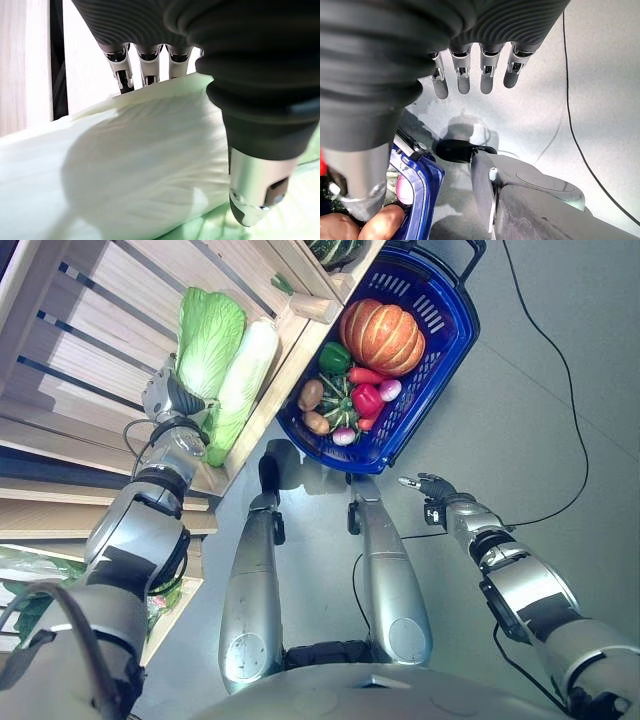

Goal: Pick up fruits and vegetables into the basket

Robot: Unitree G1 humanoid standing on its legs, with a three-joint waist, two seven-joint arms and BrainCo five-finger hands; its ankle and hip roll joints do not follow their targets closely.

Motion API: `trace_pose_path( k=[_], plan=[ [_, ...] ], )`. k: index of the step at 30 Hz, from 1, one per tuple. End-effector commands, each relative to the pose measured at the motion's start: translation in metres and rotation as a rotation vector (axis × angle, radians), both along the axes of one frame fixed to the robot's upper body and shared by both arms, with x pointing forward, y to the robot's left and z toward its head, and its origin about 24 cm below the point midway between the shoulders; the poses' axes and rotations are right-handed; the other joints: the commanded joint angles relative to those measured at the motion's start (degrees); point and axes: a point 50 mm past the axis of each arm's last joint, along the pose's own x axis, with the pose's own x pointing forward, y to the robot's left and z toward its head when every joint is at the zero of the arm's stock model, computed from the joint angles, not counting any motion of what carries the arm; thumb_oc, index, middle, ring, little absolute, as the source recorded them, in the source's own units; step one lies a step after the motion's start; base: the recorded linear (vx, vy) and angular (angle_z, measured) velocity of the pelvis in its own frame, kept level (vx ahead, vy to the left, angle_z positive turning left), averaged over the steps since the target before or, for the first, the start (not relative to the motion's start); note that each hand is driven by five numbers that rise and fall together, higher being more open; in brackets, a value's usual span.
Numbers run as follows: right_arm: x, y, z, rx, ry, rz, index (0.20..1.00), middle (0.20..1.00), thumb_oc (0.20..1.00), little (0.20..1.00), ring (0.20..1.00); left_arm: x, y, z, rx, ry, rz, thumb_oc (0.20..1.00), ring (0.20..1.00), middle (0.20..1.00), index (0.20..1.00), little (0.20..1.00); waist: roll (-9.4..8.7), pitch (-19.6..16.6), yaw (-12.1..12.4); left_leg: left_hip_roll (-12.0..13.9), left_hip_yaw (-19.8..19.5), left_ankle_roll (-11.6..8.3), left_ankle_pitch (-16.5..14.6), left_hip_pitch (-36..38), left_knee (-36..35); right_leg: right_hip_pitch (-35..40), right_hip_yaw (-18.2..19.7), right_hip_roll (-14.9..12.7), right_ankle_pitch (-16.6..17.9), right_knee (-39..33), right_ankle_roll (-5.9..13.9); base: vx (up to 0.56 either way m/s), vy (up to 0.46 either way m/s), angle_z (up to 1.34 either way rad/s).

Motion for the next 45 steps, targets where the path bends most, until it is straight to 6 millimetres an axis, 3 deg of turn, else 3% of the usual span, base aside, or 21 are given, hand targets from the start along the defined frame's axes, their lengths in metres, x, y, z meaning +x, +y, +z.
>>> trace_pose_path(
  k=[1, 2, 3, 19, 24, 30, 39, 45],
  plan=[
    [-0.006, -0.010, -0.003, -0.030, 0.039, -0.030, 1.000, 1.000, 1.000, 1.000, 1.000, -0.020, 0.014, -0.045, -0.008, 0.233, 0.074, 1.000, 1.000, 1.000, 1.000, 1.000, 1.83, 1.2, 0.2, -0.2, 0.2, -0.46, 5.4, 0.0, -6.8, 1.5, -2.3, 3.5, -6.6, 5.8, -0.70, 0.00, 0.000, 0.00],
    [-0.005, -0.010, -0.003, -0.030, 0.040, -0.028, 1.000, 1.000, 1.000, 1.000, 1.000, -0.021, 0.014, -0.046, -0.012, 0.253, 0.068, 0.514, 0.514, 0.514, 0.514, 0.514, 1.83, 1.2, 0.1, -0.1, 0.2, -0.47, 5.4, 0.0, -6.9, 1.5, -2.3, 3.5, -6.6, 5.8, -0.71, 0.00, 0.000, 0.00],
    [-0.005, -0.010, -0.003, -0.032, 0.040, -0.028, 1.000, 1.000, 1.000, 1.000, 1.000, -0.021, 0.013, -0.047, -0.015, 0.270, 0.062, 0.200, 0.200, 0.200, 0.200, 0.200, 1.86, 1.2, 0.1, -0.2, 0.2, -0.47, 5.4, 0.0, -7.0, 1.5, -2.3, 3.6, -6.6, 5.8, -0.68, 0.00, 0.000, 0.00],
    [-0.004, -0.012, -0.001, -0.035, 0.035, -0.029, 1.000, 1.000, 1.000, 1.000, 1.000, -0.023, 0.012, -0.056, -0.147, 0.313, 0.037, 0.200, 0.200, 0.200, 0.200, 0.200, 2.20, 1.2, 0.0, -0.2, 0.4, -0.50, 5.5, 0.1, -7.1, 1.6, -2.3, 3.4, -6.4, 5.4, -0.60, 0.00, 0.002, -0.01],
    [-0.004, -0.013, -0.001, -0.028, 0.029, -0.043, 1.000, 1.000, 1.000, 1.000, 1.000, -0.023, 0.014, -0.055, -0.281, 0.233, 0.055, 0.200, 0.200, 0.200, 0.200, 0.200, 2.32, 1.2, 0.0, -0.2, 0.4, -0.50, 5.7, 0.4, -7.3, 1.9, -2.4, 3.3, -6.3, 5.2, -0.63, 0.00, 0.000, 0.00],
    [-0.003, -0.022, 0.004, -0.003, -0.029, -0.103, 1.000, 1.000, 1.000, 1.000, 1.000, -0.023, 0.022, -0.042, -0.459, 0.013, 0.069, 0.200, 0.200, 0.200, 0.200, 0.200, 2.68, 1.2, 0.3, -0.3, 0.1, -0.52, 5.2, 1.1, -7.0, 2.5, -2.4, 3.2, -6.8, 5.6, -0.58, 0.00, 0.000, 0.00],
    [0.014, -0.032, 0.034, 0.060, -0.297, -0.260, 1.000, 1.000, 1.000, 1.000, 1.000, -0.017, 0.018, -0.011, -0.591, -0.316, 0.009, 0.200, 0.200, 0.200, 0.200, 0.200, 3.12, 1.2, 1.1, -0.5, -0.5, -0.45, 4.6, 2.1, -7.2, 3.3, -2.5, 3.2, -7.4, 6.0, -0.55, 0.00, -0.008, 0.00],
    [0.029, -0.022, 0.083, 0.182, -0.675, -0.453, 1.000, 1.000, 1.000, 1.000, 1.000, -0.021, -0.015, 0.011, -0.637, -0.562, -0.156, 0.200, 0.200, 0.200, 0.200, 0.200, 2.96, 1.2, 1.8, -0.8, -1.0, -0.12, 4.4, 2.4, -8.0, 3.7, -2.7, 3.5, -7.1, 5.4, -0.53, 0.00, -0.035, 0.02]
  ],
)
